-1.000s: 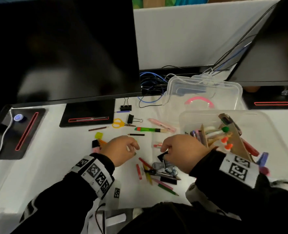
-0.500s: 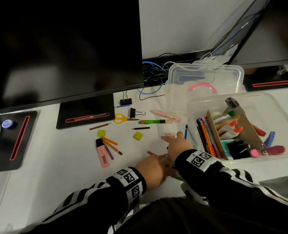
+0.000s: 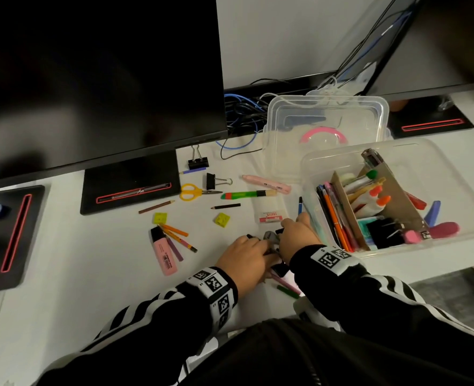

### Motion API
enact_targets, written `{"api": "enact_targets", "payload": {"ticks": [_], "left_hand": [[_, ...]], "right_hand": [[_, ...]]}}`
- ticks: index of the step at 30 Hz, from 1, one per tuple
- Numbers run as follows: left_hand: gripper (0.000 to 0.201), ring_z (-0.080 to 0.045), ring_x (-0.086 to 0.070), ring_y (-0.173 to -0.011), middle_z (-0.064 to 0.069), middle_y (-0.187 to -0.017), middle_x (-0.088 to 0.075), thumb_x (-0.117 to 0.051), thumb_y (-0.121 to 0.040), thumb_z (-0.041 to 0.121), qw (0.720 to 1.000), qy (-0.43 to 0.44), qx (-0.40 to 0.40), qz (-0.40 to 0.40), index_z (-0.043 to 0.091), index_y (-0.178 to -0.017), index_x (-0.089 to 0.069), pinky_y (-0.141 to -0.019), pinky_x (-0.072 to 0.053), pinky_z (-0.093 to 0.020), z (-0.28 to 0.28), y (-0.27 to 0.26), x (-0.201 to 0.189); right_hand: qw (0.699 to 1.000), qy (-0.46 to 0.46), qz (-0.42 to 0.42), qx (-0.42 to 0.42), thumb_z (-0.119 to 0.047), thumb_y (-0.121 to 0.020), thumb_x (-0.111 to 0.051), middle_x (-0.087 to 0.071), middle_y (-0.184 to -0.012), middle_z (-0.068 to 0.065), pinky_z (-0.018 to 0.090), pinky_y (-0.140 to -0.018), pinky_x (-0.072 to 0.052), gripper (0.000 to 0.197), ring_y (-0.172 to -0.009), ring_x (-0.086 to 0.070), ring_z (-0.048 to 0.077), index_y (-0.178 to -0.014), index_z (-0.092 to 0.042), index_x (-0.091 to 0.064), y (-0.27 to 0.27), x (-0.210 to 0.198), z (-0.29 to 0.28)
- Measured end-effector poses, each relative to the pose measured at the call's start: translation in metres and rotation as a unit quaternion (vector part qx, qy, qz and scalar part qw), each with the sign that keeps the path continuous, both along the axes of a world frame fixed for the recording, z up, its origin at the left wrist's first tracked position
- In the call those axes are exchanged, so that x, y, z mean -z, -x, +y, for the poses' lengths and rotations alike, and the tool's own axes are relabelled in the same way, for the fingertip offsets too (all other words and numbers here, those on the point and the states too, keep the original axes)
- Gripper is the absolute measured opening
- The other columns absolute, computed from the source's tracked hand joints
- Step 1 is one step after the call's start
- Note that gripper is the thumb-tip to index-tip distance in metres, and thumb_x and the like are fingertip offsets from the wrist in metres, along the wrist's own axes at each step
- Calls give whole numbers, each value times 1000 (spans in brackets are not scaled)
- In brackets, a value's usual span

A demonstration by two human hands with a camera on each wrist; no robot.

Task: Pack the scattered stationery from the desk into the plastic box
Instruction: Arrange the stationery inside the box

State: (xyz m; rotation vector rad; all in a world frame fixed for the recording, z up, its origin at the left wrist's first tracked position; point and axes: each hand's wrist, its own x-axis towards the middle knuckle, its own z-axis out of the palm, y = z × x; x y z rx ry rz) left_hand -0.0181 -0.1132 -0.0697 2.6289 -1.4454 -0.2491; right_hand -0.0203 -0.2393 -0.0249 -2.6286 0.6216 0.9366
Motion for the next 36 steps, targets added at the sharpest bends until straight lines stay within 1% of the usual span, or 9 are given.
{"api": "enact_targets", "payload": {"ticks": [6, 9, 12, 14, 18, 23, 29, 32, 36], "left_hand": [[35, -22, -61, -67, 0, -75, -58, -84, -54, 22, 999, 20, -41, 17, 24, -86, -71, -59, -47, -27, 5, -7, 5], [33, -29, -56, -95, -6, -101, -57, -68, -77, 19, 998, 0, -57, 28, 20, -110, -65, -78, -42, -35, 6, -11, -2], [39, -24, -42, -116, -2, -124, -46, -53, -90, 28, 996, -36, -75, 36, 26, -129, -49, -93, -30, -33, 8, -13, 1], [43, -22, -42, -116, 0, -123, -44, -57, -88, 38, 993, -39, -97, 48, 29, -128, -45, -93, -29, -32, 9, -14, 5], [67, -20, -43, -111, 1, -119, -46, -56, -73, 70, 988, -50, -121, 78, 25, -121, -47, -93, -32, -34, 6, -12, 8], [53, -22, -46, -109, -1, -117, -49, -62, -76, 51, 985, -21, -145, 91, 20, -117, -48, -92, -35, -33, -4, -12, 9], [51, -22, -44, -112, -2, -120, -46, -62, -79, 32, 985, -26, -144, 92, 18, -125, -45, -96, -33, -31, 3, -18, 4], [53, -22, -44, -114, -3, -124, -43, -65, -80, 24, 975, 1, -165, 149, 15, -127, -43, -96, -39, -32, 9, -26, -4], [47, -22, -49, -109, 0, -121, -43, -67, -79, 22, 959, 35, -204, 193, 18, -120, -45, -92, -45, -37, 19, -34, -11]], "right_hand": [[999, 13, -19, 31, -22, -97, -40, -42, -132, 6, 37, -107, -28, 33, -126, -31, 33, -128, -15, -50, -3, 8, 0], [995, -17, -60, 73, -14, -94, -43, -36, -138, 15, 33, -96, -37, 40, -124, -41, 33, -133, -9, -46, 0, 10, -1], [996, -7, -71, 56, -14, -96, -38, -40, -135, 12, 31, -102, -32, 35, -127, -35, 32, -130, -9, -47, -1, 8, -2], [991, -30, -93, 92, -12, -95, -39, -38, -136, 13, 33, -107, -33, 36, -129, -33, 31, -130, -8, -46, -2, 9, -3], [984, -51, -126, 114, -7, -92, -44, -22, -144, 19, 31, -101, -42, 40, -123, -42, 28, -132, -7, -45, -7, 11, -3], [973, -82, -170, 134, -6, -91, -44, -41, -134, 19, 31, -92, -40, 36, -119, -47, 32, -125, -3, -54, -11, 8, -5], [973, -74, -180, 126, -9, -92, -44, -43, -132, 18, 33, -90, -42, 31, -115, -49, 33, -121, -6, -56, -13, 7, -4], [963, -79, -228, 122, -5, -90, -44, -39, -133, 18, 35, -89, -43, 36, -114, -49, 34, -125, -8, -52, -15, 2, -3], [955, -82, -265, 108, -1, -91, -46, -32, -134, 14, 20, -85, -39, 51, -102, -50, 25, -140, -8, -35, -22, -3, -2]]}}
